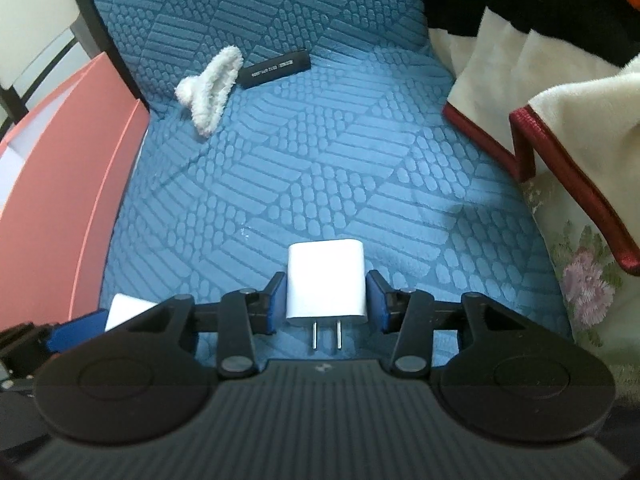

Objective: Organize rigid objects
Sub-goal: 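Lift both chargers and carry them over the pink box with both grippers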

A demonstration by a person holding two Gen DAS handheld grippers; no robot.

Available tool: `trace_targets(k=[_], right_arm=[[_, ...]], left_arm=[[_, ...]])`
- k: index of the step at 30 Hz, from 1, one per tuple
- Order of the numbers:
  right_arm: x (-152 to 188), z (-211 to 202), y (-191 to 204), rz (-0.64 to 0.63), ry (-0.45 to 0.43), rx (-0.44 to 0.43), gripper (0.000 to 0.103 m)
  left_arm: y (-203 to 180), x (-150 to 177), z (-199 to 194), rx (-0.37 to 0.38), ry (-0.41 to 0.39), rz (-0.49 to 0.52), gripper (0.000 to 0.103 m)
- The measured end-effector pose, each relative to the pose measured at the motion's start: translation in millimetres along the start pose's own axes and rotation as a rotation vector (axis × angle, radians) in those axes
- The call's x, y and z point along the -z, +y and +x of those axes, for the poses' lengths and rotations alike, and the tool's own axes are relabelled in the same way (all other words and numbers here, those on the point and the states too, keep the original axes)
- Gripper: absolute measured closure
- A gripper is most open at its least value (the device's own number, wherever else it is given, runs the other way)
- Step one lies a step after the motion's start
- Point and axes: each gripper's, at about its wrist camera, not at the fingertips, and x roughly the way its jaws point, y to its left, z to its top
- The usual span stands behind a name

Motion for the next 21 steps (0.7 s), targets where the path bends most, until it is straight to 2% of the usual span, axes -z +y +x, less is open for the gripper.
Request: trace_targets(k=[7, 9, 10, 21], right_arm=[[5.9, -1.0, 2.3, -0.022, -0.024, 0.026, 0.057], [8.6, -1.8, 0.5, -0.021, -0.042, 0.030, 0.057], [9.6, -1.9, 0.1, -0.025, -0.050, 0.029, 0.057], [7.2, 3.7, 4.9, -0.085, -0.067, 0.057, 0.057]], left_arm=[[1.3, -0.2, 13.0, -0.031, 0.047, 0.006, 0.040], [2.0, -1.1, 14.6, -0.028, 0.054, -0.004, 0.046], [2.7, -1.4, 14.6, -0.024, 0.055, -0.003, 0.046], [4.5, -3.4, 14.5, -0.030, 0.019, -0.028, 0.047]])
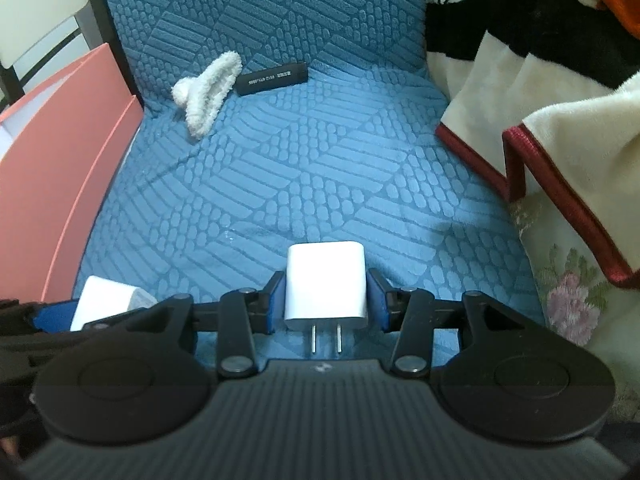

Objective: Organize rigid objects
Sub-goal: 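Lift both chargers and carry them over the pink box with both grippers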

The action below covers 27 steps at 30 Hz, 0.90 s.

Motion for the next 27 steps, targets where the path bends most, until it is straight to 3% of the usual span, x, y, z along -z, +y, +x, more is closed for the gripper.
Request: trace_targets(k=[10, 18, 27], right_arm=[[-8.0, -17.9, -7.2, 0.038, -0.020, -0.063, 0.057], [-9.1, -52.6, -15.1, 0.015, -0.044, -0.116, 0.057], [-5.8, -82.1, 1.2, -0.022, -0.047, -0.186, 0.057]], left_arm=[[1.0, -2.7, -16.0, 0.010, -0.039, -0.041, 0.047], [4.4, 0.3, -54.5, 0.050, -0.088, -0.104, 0.047], [15.9, -10.1, -93.2, 0.081, -0.130, -0.092, 0.047]])
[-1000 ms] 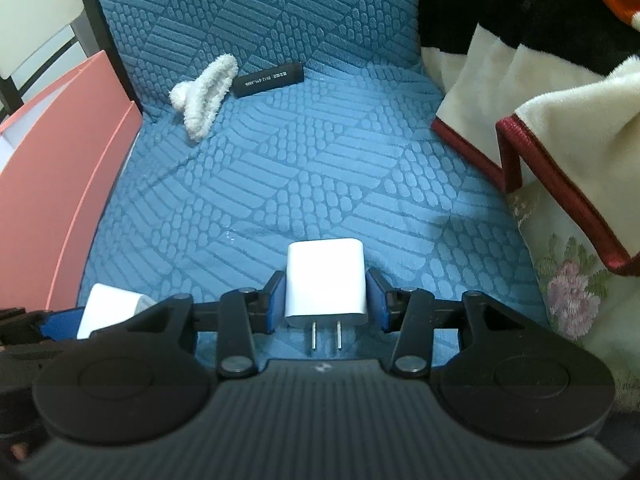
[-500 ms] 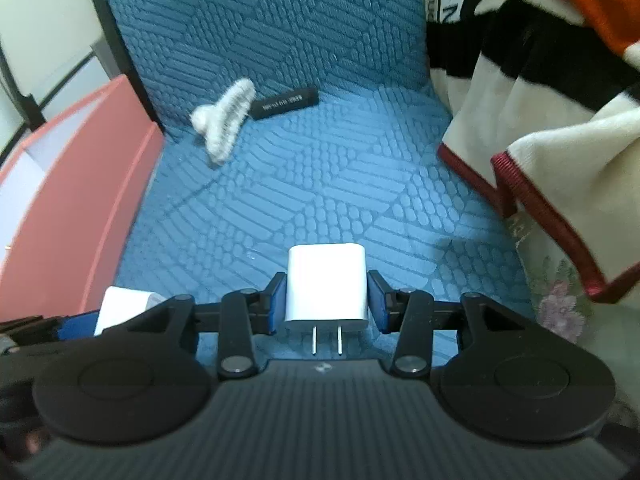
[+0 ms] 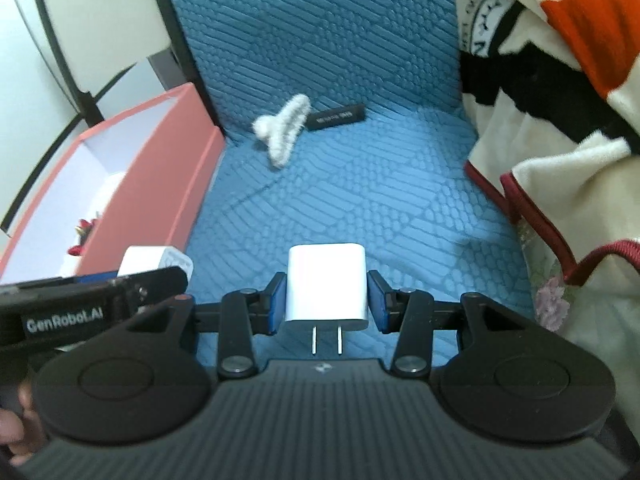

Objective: Organize rigid objects
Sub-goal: 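Lift both chargers and carry them over the pink box with both grippers, then lower both chargers into the pink box and open both grippers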

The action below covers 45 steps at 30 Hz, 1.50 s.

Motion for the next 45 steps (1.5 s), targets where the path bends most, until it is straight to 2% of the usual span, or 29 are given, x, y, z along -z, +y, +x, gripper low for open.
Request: trace_targets(k=[11, 19, 25, 31, 36, 39, 45], right_arm=[[-50.1, -35.4, 47.7, -0.055, -0.117, -0.079, 0.057], [-87.9, -51.5, 114.6, -0.145, -0.187, -0.154, 0.057], [-104.1, -50.1, 171.3, -0.205, -0.200, -0.237, 0.057], [-103.6, -26.8, 217.4, -0.265, -0.155, -0.285, 0.057], [-92.8, 21.0, 234.0, -0.280, -0.020, -0.288, 0.057], [-84.3, 51.6, 241.2, -0.295, 0.054, -0.264, 0.057], [-71.6, 83.1, 245.2, -0.316, 0.111, -0.210, 0.057]], left_arm=[[39.5, -50.3, -52.1, -0.019, -0.095, -0.006, 0.047], [97.4, -83.8, -100.0, -0.058, -0.192, -0.069, 0.047], [145.1, -97.3, -129.8, -0.114, -0.231, -0.096, 0.047], [196.7, -91.6, -127.7, -0.154, -0.203, -0.148, 0.047], [228.5, -75.1, -101.2, -0.162, -0.140, -0.195, 0.047], [244.0, -65.7, -79.4, -0.156, -0.084, -0.226, 0.047], [264.1, -50.9, -44.1, -0.166, 0.003, -0.254, 0.047]])
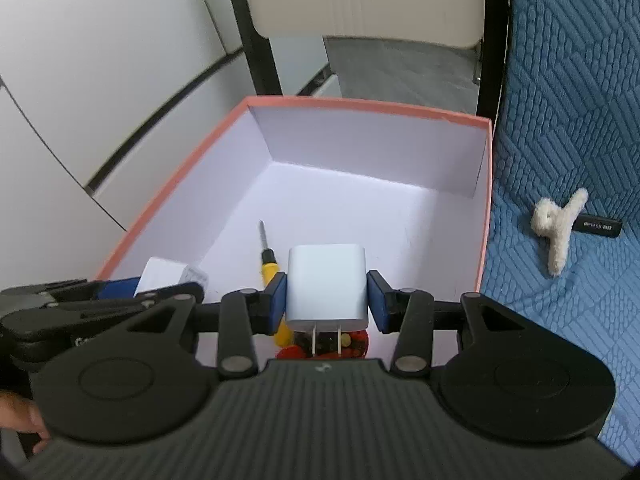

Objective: Organize rigid objects
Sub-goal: 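Lower both chargers into the pink box and open both grippers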

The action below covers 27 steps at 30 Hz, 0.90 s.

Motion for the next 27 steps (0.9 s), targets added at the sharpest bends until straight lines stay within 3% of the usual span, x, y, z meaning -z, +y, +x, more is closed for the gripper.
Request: trace_targets(k=[10, 12, 20, 27], right_arm=[[4.6, 15.1, -5.2, 0.035, 0.029, 0.007, 0.055], [2.9, 9.9, -3.1, 0.019, 0.021, 0.002, 0.054], [-0.8, -39.4, 4.4, -0.039, -0.085, -0.016, 0.054], [2.4, -83.2, -12.3, -0.028, -0.174, -0.006, 0.054]], left_arm=[[7.1, 4.4, 12.7, -0.006, 0.045, -0.019, 0.044], [5.1, 2.1, 7.3, -0.015, 0.028, -0.019, 0.038], [-17.8, -3.1, -33.9, -0.006, -0.062, 0.017, 0.038], [-49.5, -5.4, -72.1, 0.036, -0.141, 0.040, 0.038]])
